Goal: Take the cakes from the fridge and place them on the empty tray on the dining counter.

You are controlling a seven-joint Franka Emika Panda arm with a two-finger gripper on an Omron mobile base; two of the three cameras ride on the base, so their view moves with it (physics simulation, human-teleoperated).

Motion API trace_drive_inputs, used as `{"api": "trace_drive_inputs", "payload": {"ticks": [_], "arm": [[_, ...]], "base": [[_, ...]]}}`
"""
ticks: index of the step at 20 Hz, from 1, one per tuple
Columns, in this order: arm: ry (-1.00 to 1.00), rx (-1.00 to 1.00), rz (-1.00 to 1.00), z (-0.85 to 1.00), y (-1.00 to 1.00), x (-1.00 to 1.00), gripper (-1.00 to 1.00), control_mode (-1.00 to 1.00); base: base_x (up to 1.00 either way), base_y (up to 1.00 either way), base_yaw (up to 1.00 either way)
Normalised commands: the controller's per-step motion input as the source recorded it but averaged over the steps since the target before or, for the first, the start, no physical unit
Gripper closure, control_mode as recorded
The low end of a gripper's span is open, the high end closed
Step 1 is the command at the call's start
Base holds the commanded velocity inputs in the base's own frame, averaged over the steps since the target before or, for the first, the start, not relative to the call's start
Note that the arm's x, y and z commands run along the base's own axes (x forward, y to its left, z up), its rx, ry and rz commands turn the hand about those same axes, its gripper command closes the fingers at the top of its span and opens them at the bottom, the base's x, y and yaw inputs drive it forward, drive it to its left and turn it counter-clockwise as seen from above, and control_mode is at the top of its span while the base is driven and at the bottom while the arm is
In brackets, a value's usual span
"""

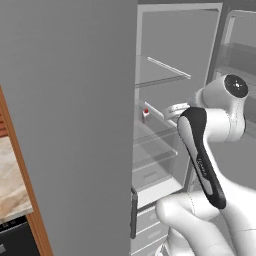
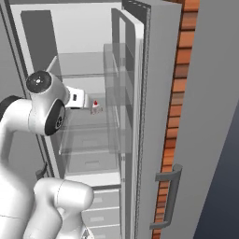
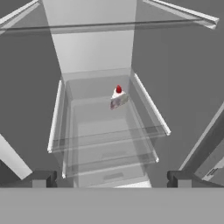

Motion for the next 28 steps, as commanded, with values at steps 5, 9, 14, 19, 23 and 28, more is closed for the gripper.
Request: {"api": "trace_drive_inputs", "payload": {"ticks": [5, 9, 14, 19, 23, 28], "arm": [[0.0, -0.01, 0.02, -0.24, 0.0, 0.22, -1.0, -1.0], [0.0, -0.04, 0.0, -0.26, 0.01, 0.28, -1.0, -1.0], [0.0, 0.0, 0.0, -0.07, 0.0, 0.45, -1.0, -1.0], [0.0, 0.0, 0.0, -0.06, 0.0, 0.4, -1.0, -1.0], [0.0, 0.0, 0.0, -0.12, 0.0, 0.16, -1.0, -1.0], [-0.01, 0.0, 0.0, -0.19, 0.0, 0.03, -1.0, -1.0]], "base": [[0.0, 0.0, 0.0], [0.0, 0.0, 0.0], [0.0, 0.0, 0.0], [0.0, 0.0, 0.0], [0.0, 0.0, 0.0], [0.0, 0.0, 0.0]]}}
